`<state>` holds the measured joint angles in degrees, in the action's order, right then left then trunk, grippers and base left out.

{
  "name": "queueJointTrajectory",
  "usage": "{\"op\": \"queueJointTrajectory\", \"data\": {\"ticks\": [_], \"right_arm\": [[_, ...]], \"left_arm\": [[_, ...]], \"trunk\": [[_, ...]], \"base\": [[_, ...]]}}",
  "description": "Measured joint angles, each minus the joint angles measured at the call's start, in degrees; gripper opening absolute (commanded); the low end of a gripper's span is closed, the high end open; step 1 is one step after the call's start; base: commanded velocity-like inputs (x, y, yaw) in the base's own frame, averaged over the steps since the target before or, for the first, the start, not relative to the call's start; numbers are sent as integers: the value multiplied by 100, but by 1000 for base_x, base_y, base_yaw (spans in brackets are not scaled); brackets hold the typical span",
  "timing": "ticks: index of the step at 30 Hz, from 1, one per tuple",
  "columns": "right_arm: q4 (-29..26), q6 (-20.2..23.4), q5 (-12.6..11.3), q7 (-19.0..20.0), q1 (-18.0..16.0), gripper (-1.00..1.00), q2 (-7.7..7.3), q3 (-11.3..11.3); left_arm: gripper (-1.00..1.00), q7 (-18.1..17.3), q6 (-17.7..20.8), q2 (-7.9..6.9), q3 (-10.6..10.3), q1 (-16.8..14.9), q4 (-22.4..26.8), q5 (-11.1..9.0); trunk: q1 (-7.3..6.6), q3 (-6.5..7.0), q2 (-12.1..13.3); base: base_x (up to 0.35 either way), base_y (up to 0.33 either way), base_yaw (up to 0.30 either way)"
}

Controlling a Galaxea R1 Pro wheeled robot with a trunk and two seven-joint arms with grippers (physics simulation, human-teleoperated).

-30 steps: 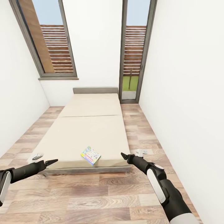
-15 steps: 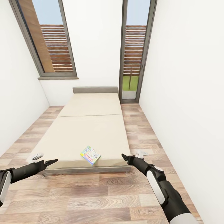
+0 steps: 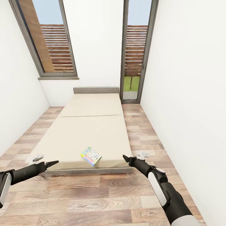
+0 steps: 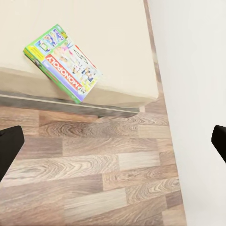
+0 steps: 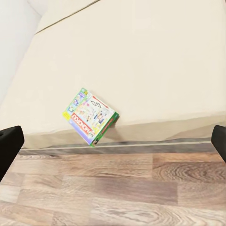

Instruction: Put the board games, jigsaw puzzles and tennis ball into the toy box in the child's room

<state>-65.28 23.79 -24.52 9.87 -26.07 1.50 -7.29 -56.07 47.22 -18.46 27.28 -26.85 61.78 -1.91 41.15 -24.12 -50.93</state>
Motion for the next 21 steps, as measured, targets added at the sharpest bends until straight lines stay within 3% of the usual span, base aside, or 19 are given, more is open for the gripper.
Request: {"op": "queueJointTrajectory", "data": {"ticks": [21], "right_arm": [[1,-16,-13,3,0,100,1,1]], "left_arm": [[100,7,0,23,0,0,-6,-7]], "trunk": [[462,-378,-843]], "base": [[0,0,0]]}}
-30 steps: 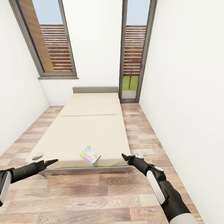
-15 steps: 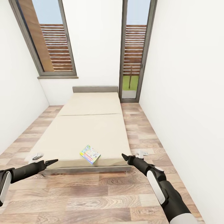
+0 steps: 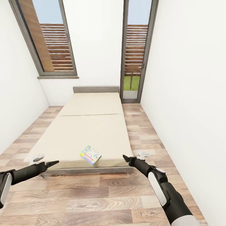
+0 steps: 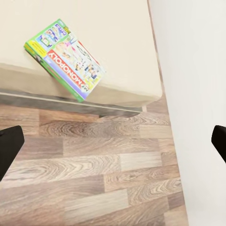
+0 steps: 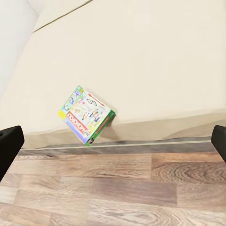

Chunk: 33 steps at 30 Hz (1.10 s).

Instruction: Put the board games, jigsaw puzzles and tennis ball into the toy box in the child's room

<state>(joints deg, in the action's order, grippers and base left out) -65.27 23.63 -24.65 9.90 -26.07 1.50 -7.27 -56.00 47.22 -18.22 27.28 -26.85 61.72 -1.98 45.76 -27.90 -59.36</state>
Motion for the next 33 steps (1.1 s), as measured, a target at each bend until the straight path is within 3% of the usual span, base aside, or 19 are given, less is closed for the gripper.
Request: {"op": "queueJointTrajectory", "data": {"ticks": [10,18,33], "right_arm": [[-33,2,12,53,0,100,-7,-7],[-228,19,14,156,0,100,-19,-16],[-289,23,16,192,0,100,-20,-8]], "left_arm": [[100,189,0,69,6,-15,-252,-8],[100,280,2,147,7,-26,-575,0],[100,352,0,231,52,-35,-618,-41]], "trunk": [[220,-180,-401],[220,-180,-403],[242,-198,-442]], "base": [[0,0,0],[0,0,0],[0,0,0]]}}
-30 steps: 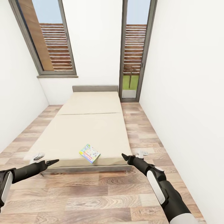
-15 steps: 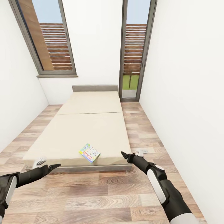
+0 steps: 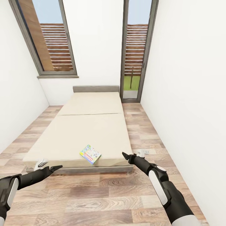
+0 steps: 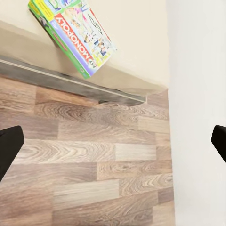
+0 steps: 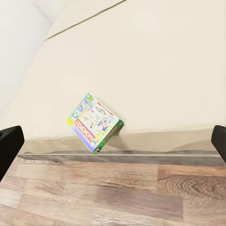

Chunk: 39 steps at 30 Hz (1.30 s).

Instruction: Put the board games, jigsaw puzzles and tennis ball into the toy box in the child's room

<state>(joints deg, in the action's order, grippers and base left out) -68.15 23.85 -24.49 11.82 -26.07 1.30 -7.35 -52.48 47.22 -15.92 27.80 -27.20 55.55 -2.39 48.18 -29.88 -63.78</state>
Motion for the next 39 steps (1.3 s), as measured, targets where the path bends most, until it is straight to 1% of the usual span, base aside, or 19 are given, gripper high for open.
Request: {"op": "queueJointTrajectory", "data": {"ticks": [16,21,24,25,28,29,31,32,34,39], "right_arm": [[77,23,-26,-25,0,100,15,6],[183,36,-107,-26,0,100,17,36],[284,51,-339,-21,-2,100,17,50],[354,65,-537,-18,-4,100,16,54],[481,103,-924,-8,-7,100,13,53],[556,135,-1196,-5,-7,100,11,53],[612,173,-1464,-11,-8,100,11,51],[647,207,-1674,-20,-8,100,10,46],[677,238,-1894,-25,-9,100,10,40],[707,180,-2085,-21,-9,100,24,43]], "left_arm": [[100,15,8,-17,-1,-8,-8,9],[100,15,9,-18,-1,-15,-9,14],[100,16,9,-20,-1,-20,-9,16],[100,16,9,-22,-1,-23,-9,18],[100,16,14,-24,-1,-24,-9,20],[100,16,15,-25,-1,-25,-9,22],[100,16,19,-28,-1,-29,-9,20],[100,13,25,-32,-1,-31,-9,19],[100,8,35,-37,-1,-37,-9,18],[100,-2,50,-48,0,-44,-9,11]], "trunk": [[352,-288,-642],[461,-377,-843],[527,-431,-963],[549,-449,-1003],[615,-503,-1124],[637,-521,-1164],[681,-557,-1244],[703,-575,-1284],[747,-611,-1364],[857,-701,-1565]], "base": [[0,0,0],[0,0,0],[0,0,0],[0,0,0],[0,0,0],[0,0,0],[0,0,0],[0,0,0],[0,0,0],[0,0,0]]}}
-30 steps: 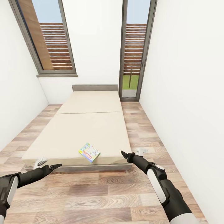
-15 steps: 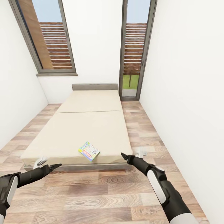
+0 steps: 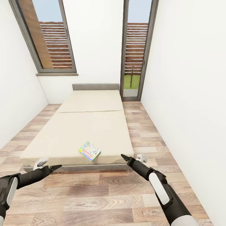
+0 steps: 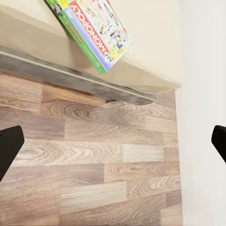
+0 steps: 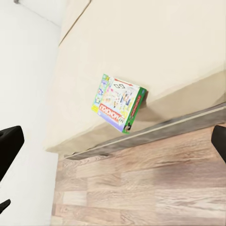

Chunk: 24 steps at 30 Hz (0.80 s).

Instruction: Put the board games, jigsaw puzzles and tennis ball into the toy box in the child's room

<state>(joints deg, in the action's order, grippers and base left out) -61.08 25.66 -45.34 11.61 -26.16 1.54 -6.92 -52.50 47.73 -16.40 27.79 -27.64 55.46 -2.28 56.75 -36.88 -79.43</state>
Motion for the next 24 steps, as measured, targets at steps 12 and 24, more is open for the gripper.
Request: {"op": "queueJointTrajectory", "data": {"ticks": [12,24], "right_arm": [[498,-367,-107,-22,0,100,396,4],[852,-450,-65,-3,0,100,494,-37]], "left_arm": [[100,-3,3,-2,0,-9,0,-2],[100,-35,-6,4,-3,-9,0,-4]], "trunk": [[264,-216,-481],[527,-431,-963]], "base": [[0,0,0],[0,0,0]]}}
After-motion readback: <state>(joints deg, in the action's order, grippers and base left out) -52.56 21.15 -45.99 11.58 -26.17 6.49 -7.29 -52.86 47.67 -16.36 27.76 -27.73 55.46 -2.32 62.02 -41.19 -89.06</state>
